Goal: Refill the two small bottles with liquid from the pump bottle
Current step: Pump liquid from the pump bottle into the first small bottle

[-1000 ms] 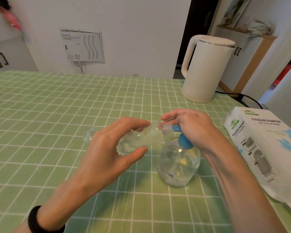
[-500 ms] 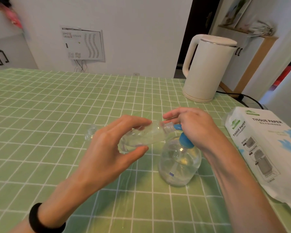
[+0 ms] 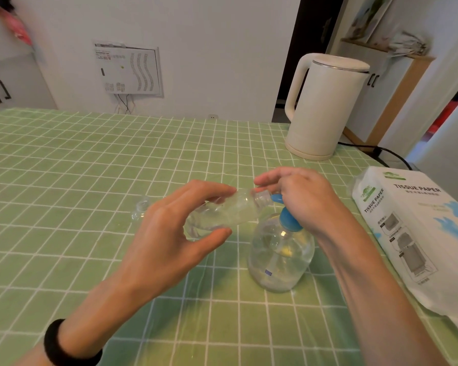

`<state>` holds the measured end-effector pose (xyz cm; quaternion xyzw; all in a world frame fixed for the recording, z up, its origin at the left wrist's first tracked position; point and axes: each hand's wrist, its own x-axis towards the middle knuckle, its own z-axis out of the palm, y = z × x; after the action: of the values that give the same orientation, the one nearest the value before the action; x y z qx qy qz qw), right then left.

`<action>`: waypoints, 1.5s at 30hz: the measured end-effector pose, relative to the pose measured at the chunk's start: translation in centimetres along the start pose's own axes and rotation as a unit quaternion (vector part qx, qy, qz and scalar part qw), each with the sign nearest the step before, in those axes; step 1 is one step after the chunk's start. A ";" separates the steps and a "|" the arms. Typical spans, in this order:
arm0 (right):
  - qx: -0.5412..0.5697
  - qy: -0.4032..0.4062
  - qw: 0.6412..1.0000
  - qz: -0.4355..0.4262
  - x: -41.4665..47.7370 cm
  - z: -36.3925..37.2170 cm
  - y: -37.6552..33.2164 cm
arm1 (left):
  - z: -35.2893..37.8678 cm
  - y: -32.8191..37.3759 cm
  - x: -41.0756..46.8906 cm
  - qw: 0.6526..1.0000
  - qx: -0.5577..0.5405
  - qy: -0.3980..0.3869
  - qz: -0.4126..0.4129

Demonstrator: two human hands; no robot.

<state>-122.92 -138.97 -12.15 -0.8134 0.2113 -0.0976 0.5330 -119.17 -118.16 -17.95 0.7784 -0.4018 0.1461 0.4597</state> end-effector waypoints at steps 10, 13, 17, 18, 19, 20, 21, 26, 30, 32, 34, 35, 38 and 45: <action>-0.005 0.000 0.999 -0.035 -0.1 -0.5 -0.3 | 0.1 0.2 0.0 1.000 -0.001 -0.004 -0.002; -0.009 -0.001 0.999 -0.032 -0.1 -0.5 -0.3 | 0.1 0.1 0.0 1.000 -0.006 -0.003 -0.004; -0.006 -0.010 1.000 -0.023 0.0 -0.1 0.1 | 0.0 -0.1 0.0 1.000 -0.005 -0.004 -0.006; -0.011 -0.014 1.000 -0.021 0.0 0.0 0.2 | 0.0 -0.1 0.0 1.000 -0.005 -0.003 -0.007; -0.012 -0.018 1.000 -0.020 -0.1 0.0 0.3 | -0.1 0.0 0.0 1.000 -0.005 -0.003 -0.007; -0.011 -0.020 1.000 -0.018 -0.1 0.0 0.4 | -0.1 0.1 0.0 1.000 -0.006 -0.003 -0.006; -0.007 -0.020 1.000 -0.016 -0.1 -0.1 0.4 | -0.1 0.1 -0.1 1.000 -0.006 -0.004 -0.004; 0.005 -0.018 1.000 -0.018 0.0 -0.4 -0.1 | 0.1 0.2 -0.1 1.000 -0.004 -0.007 0.000; -0.005 -0.028 1.000 0.007 0.1 -0.7 0.0 | 0.1 0.2 -0.1 1.000 -0.004 -0.009 -0.001; -0.017 -0.032 0.999 0.013 0.2 -0.6 0.1 | 0.0 0.2 0.0 1.000 -0.005 -0.008 -0.003; -0.026 -0.036 0.999 0.016 0.2 -0.4 0.3 | 0.0 0.1 0.0 1.000 -0.006 -0.008 -0.008; -0.032 -0.039 0.999 0.016 0.2 -0.3 0.4 | 0.0 0.1 0.0 1.000 -0.008 -0.008 -0.009; -0.042 -0.042 0.998 0.016 0.2 -0.4 0.3 | 0.0 0.2 0.0 1.000 -0.007 -0.007 -0.007; -0.025 -0.020 0.999 0.003 0.2 -0.9 0.0 | 0.0 0.0 0.0 1.000 -0.004 -0.009 -0.002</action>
<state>-123.09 -139.79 -11.80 -0.8278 0.2057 -0.0745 0.5166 -119.23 -118.18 -17.97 0.7789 -0.4051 0.1364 0.4589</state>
